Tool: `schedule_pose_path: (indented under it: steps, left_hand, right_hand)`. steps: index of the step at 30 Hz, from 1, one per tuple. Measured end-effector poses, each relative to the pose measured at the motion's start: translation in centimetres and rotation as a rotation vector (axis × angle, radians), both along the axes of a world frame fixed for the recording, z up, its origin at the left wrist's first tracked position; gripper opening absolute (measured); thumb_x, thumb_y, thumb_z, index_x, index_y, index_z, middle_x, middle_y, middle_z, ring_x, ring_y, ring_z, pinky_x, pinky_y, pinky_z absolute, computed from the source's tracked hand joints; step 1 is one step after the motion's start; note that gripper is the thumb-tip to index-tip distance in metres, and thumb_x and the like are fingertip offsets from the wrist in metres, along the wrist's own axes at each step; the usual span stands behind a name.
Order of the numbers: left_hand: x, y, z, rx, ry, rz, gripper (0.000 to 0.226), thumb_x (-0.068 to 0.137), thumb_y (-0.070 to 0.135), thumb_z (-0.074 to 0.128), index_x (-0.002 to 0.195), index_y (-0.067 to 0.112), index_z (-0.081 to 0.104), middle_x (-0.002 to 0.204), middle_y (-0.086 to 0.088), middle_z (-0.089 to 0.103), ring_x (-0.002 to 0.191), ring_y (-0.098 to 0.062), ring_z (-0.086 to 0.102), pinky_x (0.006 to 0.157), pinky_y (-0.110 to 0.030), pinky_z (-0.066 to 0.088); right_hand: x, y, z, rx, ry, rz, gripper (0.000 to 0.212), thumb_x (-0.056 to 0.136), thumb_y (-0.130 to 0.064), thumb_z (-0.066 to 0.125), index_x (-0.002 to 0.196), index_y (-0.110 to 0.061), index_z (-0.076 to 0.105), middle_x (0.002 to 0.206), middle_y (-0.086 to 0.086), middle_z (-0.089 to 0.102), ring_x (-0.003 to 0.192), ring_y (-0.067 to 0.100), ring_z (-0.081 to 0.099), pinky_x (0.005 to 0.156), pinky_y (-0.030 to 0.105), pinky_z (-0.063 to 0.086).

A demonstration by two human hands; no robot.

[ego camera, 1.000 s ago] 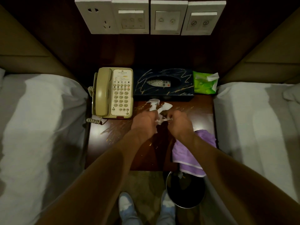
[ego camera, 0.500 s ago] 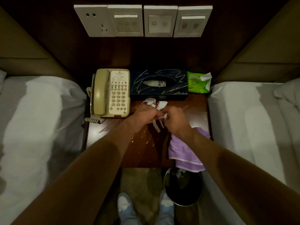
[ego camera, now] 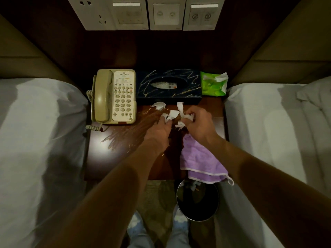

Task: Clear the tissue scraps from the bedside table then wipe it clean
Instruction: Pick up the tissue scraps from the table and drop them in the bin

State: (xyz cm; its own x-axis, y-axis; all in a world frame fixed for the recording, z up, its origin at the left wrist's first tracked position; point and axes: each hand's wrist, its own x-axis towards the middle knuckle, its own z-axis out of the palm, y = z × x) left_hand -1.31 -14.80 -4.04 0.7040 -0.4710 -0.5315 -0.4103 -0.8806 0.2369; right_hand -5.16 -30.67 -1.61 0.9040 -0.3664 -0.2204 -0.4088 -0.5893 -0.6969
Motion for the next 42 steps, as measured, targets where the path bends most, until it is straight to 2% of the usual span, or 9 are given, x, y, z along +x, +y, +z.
schedule_pose_path:
  steps: [5, 8, 14, 20, 25, 28, 34, 38, 42]
  left_hand:
    - [0.6, 0.0, 0.5, 0.022, -0.079, -0.066, 0.054, 0.092, 0.004, 0.065, 0.142, 0.020, 0.050, 0.146, -0.010, 0.049, 0.127, -0.032, 0.056, 0.100, -0.040, 0.051]
    - [0.8, 0.8, 0.8, -0.055, -0.179, -0.059, 0.043, 0.096, 0.008, 0.061, 0.135, 0.023, 0.053, 0.130, -0.007, 0.060, 0.113, -0.028, 0.062, 0.088, -0.037, 0.053]
    - [1.3, 0.9, 0.6, -0.306, -0.265, 0.128, 0.029, 0.096, 0.019, 0.067, 0.123, 0.024, 0.057, 0.109, 0.002, 0.062, 0.099, -0.018, 0.062, 0.084, -0.037, 0.057]
    - [2.2, 0.9, 1.5, -0.308, -0.321, 0.022, 0.010, 0.095, 0.023, 0.068, 0.105, 0.023, 0.069, 0.105, 0.003, 0.063, 0.097, -0.017, 0.063, 0.082, -0.034, 0.056]
    - [3.3, 0.9, 2.0, -0.357, -0.375, 0.067, 0.017, 0.090, 0.013, 0.072, 0.102, 0.024, 0.072, 0.105, 0.004, 0.064, 0.093, -0.016, 0.061, 0.073, -0.027, 0.045]
    - [3.4, 0.8, 2.0, -0.421, -0.251, 0.121, 0.021, 0.085, 0.006, 0.071, 0.098, 0.021, 0.067, 0.101, 0.003, 0.061, 0.091, -0.017, 0.060, 0.073, -0.030, 0.047]
    - [3.8, -0.3, 3.3, -0.695, 0.281, 0.590, 0.023, 0.088, -0.004, 0.063, 0.101, 0.014, 0.062, 0.105, -0.011, 0.069, 0.094, -0.021, 0.065, 0.082, -0.038, 0.054]
    - [4.2, 0.0, 4.4, -0.725, 0.479, 0.665, 0.025, 0.084, -0.006, 0.074, 0.106, 0.003, 0.074, 0.101, -0.010, 0.075, 0.093, -0.022, 0.072, 0.077, -0.028, 0.062]
    - [4.4, 0.5, 5.8, -0.817, 0.665, 0.819, 0.028, 0.086, -0.006, 0.074, 0.111, 0.006, 0.070, 0.108, -0.012, 0.076, 0.099, -0.025, 0.076, 0.083, -0.036, 0.064]
  right_hand:
    - [-0.3, -0.5, -0.2, 0.024, 0.024, -0.003, 0.014, 0.091, -0.011, 0.073, 0.105, -0.011, 0.069, 0.095, 0.001, 0.064, 0.068, -0.002, 0.052, 0.053, 0.005, 0.037]
    - [-0.4, -0.5, -0.3, 0.039, 0.039, -0.009, 0.011, 0.092, -0.012, 0.072, 0.102, -0.013, 0.068, 0.097, 0.000, 0.063, 0.071, -0.002, 0.052, 0.058, 0.006, 0.032]
    - [-0.3, 0.0, -0.4, 0.046, 0.082, -0.033, 0.017, 0.092, -0.005, 0.070, 0.104, -0.017, 0.066, 0.112, 0.004, 0.065, 0.093, 0.013, 0.059, 0.064, 0.008, 0.037]
    - [-0.1, 0.4, -0.6, 0.045, 0.086, -0.032, 0.027, 0.087, 0.006, 0.071, 0.100, -0.016, 0.067, 0.111, 0.003, 0.066, 0.087, 0.008, 0.061, 0.058, -0.002, 0.039]
    - [-0.1, 1.2, -0.7, 0.039, 0.081, 0.034, 0.021, 0.087, -0.004, 0.074, 0.104, -0.014, 0.068, 0.108, 0.004, 0.068, 0.095, 0.017, 0.062, 0.075, 0.022, 0.044]
    - [0.1, 1.6, -1.0, 0.056, 0.074, 0.046, 0.024, 0.086, -0.004, 0.074, 0.107, -0.014, 0.070, 0.109, 0.005, 0.069, 0.095, 0.019, 0.065, 0.069, 0.019, 0.047]
    - [0.5, 2.5, 0.4, 0.144, 0.034, 0.071, 0.034, 0.084, -0.007, 0.078, 0.115, -0.015, 0.067, 0.093, -0.002, 0.064, 0.077, 0.009, 0.059, 0.056, 0.006, 0.038]
    - [0.7, 2.3, 1.0, 0.142, -0.010, 0.069, 0.019, 0.084, -0.010, 0.080, 0.102, -0.014, 0.075, 0.081, -0.008, 0.066, 0.066, -0.006, 0.054, 0.055, 0.007, 0.037]
    - [0.1, 1.6, 2.0, 0.126, -0.034, 0.059, 0.010, 0.085, -0.010, 0.079, 0.094, -0.011, 0.076, 0.077, -0.009, 0.064, 0.066, -0.003, 0.054, 0.055, 0.004, 0.037]
